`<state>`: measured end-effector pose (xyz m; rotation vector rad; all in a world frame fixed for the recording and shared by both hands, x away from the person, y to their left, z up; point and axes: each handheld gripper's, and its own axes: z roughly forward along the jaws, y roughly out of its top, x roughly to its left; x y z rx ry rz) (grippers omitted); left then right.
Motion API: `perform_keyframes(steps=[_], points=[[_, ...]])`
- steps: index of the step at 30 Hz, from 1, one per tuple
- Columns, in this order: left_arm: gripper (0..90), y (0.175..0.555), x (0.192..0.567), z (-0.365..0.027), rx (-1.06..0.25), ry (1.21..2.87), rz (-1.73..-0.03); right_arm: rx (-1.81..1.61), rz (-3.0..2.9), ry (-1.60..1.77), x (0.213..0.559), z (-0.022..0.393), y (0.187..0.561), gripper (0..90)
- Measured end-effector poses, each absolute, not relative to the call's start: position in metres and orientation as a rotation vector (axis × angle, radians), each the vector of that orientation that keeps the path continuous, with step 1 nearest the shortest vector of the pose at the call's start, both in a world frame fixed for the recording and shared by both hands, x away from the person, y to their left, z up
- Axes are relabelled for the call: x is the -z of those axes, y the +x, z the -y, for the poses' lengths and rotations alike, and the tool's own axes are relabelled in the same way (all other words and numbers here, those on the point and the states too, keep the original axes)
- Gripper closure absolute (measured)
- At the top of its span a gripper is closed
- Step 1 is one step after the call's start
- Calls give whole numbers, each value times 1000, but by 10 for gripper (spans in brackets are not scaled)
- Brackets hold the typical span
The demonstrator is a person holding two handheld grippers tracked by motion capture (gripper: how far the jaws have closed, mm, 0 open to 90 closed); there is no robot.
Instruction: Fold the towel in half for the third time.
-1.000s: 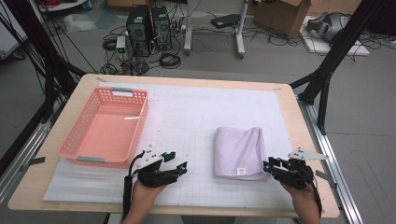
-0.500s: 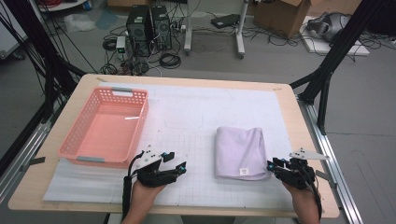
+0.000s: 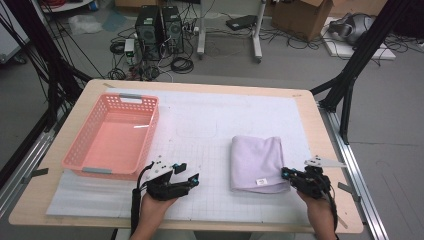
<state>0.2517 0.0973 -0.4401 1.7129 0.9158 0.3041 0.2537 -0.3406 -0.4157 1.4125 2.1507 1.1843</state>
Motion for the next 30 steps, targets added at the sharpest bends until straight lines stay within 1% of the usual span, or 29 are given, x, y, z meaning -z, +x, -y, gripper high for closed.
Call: perform_keyframes(steps=[3, 4, 5, 7, 10, 11, 12, 15, 16, 20, 21, 23, 25, 26, 30], points=[[384, 252, 440, -97, -305, 1717, -916, -1086, -2135, 1464, 415, 348, 248, 853], [384, 252, 440, -97, -306, 1719, -913, -1075, -2171, 1493, 418, 350, 249, 836], [384, 252, 440, -97, -308, 1717, -912, -1066, -2207, 1537, 422, 350, 251, 804], [384, 252, 440, -97, -307, 1713, -912, -1084, -2173, 1537, 423, 350, 249, 664], [384, 253, 441, -97, -305, 1719, -916, -1146, -2118, 1515, 418, 349, 250, 597], [384, 253, 441, -97, -304, 1719, -919, -1135, -2118, 1513, 419, 347, 252, 594], [384, 253, 441, -96, -305, 1722, -916, -1113, -2127, 1501, 424, 345, 256, 599], [384, 252, 441, -96, -305, 1725, -913, -1127, -2172, 1502, 435, 342, 261, 778], [384, 252, 441, -96, -307, 1723, -915, -1143, -2186, 1503, 434, 344, 261, 813], [384, 252, 441, -98, -310, 1716, -922, -1071, -2178, 1527, 425, 350, 250, 817], [384, 252, 440, -99, -310, 1713, -921, -1053, -2200, 1540, 424, 350, 249, 776], [384, 252, 440, -99, -311, 1712, -921, -1040, -2155, 1526, 420, 350, 248, 583], [384, 252, 440, -100, -311, 1709, -924, -1094, -2121, 1496, 415, 351, 253, 565], [384, 252, 440, -100, -311, 1709, -923, -1118, -2096, 1478, 412, 351, 259, 540], [384, 253, 440, -100, -311, 1707, -926, -1102, -2089, 1402, 405, 344, 299, 503]])
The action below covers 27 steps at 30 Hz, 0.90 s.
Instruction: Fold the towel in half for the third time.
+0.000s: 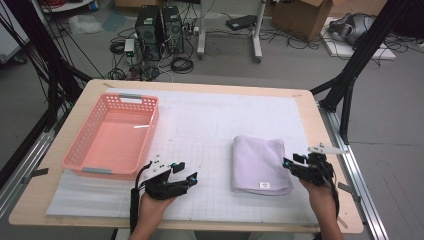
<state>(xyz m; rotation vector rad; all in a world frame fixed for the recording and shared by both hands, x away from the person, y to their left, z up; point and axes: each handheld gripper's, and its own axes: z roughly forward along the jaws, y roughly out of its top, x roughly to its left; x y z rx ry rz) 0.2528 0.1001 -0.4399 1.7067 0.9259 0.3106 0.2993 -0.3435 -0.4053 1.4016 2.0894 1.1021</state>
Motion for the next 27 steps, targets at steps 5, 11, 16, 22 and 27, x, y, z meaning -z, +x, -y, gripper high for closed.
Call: perform_keyframes(steps=[5, 11, 16, 22, 27], points=[[384, 253, 441, -99, -305, 1714, -924, -1030, -2076, 1402, 406, 331, 343, 490], [385, 252, 441, -96, -299, 1720, -917, -873, -2102, 1392, 420, 328, 366, 783], [386, 251, 440, -96, -301, 1712, -915, -792, -1966, 1457, 418, 333, 364, 584], [385, 252, 440, -98, -304, 1708, -918, -1045, -2035, 1345, 404, 315, 352, 537], [385, 251, 439, -98, -307, 1706, -921, -1114, -2213, 1271, 406, 279, 356, 578]])
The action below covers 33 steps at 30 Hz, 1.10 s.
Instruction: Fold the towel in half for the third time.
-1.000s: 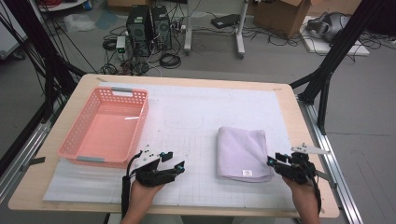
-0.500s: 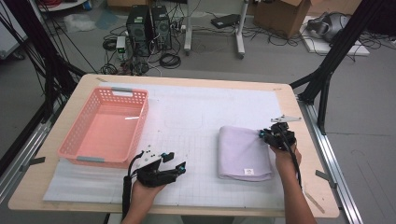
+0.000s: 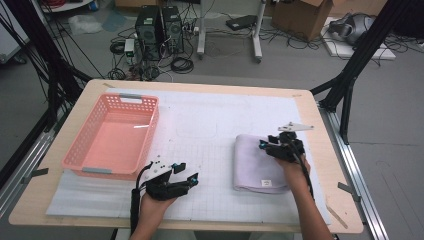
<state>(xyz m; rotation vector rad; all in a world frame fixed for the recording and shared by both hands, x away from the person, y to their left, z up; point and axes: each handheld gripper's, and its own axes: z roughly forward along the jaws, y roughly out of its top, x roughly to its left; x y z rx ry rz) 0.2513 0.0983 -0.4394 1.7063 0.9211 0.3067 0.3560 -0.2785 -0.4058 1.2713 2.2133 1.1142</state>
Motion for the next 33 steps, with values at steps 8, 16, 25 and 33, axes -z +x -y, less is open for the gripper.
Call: perform_keyframes(steps=[8, 16, 25, 33], points=[[384, 252, 439, -100, -312, 1701, -924, -1004, -2414, 1160, 423, 219, 379, 614], [365, 253, 438, -102, -323, 1689, -914, -1136, -2359, 1135, 411, 238, 362, 498], [274, 253, 432, -101, -351, 1669, -915, -1030, -2254, 1150, 417, 297, 303, 646], [236, 253, 432, -105, -365, 1655, -905, -977, -2177, 1161, 437, 328, 271, 617]])
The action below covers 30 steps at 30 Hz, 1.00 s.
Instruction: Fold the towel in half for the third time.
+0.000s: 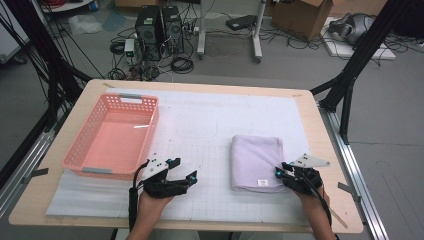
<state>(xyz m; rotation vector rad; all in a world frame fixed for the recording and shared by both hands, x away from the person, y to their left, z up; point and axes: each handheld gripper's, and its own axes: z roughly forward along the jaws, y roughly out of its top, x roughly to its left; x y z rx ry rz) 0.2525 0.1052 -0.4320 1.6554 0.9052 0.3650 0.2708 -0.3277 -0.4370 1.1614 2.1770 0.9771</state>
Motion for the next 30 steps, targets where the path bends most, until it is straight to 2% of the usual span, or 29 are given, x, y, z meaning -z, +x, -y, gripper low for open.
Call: perform_keyframes(steps=[6, 9, 12, 16, 18, 20, 30], points=[[253, 252, 432, -108, -353, 1657, -887, -1137, -2118, 1203, 422, 344, 253, 582], [241, 253, 434, -107, -352, 1637, -837, -1148, -2123, 1184, 420, 349, 239, 528], [242, 252, 434, -104, -408, 1653, -812, -1154, -2102, 1191, 419, 357, 231, 442], [231, 252, 435, -104, -378, 1699, -815, -1186, -2081, 1182, 420, 369, 230, 287], [192, 252, 435, -103, -356, 1698, -833, -1189, -2058, 1186, 421, 371, 230, 212], [198, 252, 436, -104, -324, 1684, -836, -1192, -2054, 1184, 420, 372, 230, 199], [208, 250, 436, -106, -375, 1688, -845, -1217, -2035, 1207, 421, 377, 230, 186]])
